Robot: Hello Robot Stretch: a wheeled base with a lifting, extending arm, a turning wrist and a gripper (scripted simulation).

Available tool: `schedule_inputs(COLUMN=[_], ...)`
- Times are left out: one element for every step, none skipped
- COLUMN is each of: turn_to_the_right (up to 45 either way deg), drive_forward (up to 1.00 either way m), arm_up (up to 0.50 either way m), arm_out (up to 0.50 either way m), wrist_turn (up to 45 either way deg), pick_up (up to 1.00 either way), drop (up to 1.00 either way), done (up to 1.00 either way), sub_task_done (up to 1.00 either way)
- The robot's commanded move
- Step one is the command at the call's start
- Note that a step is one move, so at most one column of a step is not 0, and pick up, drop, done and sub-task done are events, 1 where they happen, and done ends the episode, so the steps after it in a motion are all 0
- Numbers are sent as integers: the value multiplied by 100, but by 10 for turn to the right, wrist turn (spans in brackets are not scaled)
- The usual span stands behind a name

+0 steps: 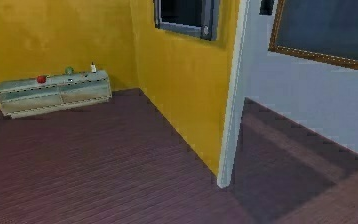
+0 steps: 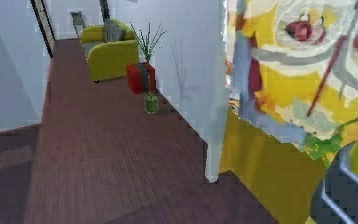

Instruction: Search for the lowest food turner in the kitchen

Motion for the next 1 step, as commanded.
schedule_inputs(turn_to_the_right=[0], drive_forward=[25], arm_up=[0], arm_out=[0], wrist_turn=[0], pick_up=[0], drop=[0], done=[0], sub_task_done=[0])
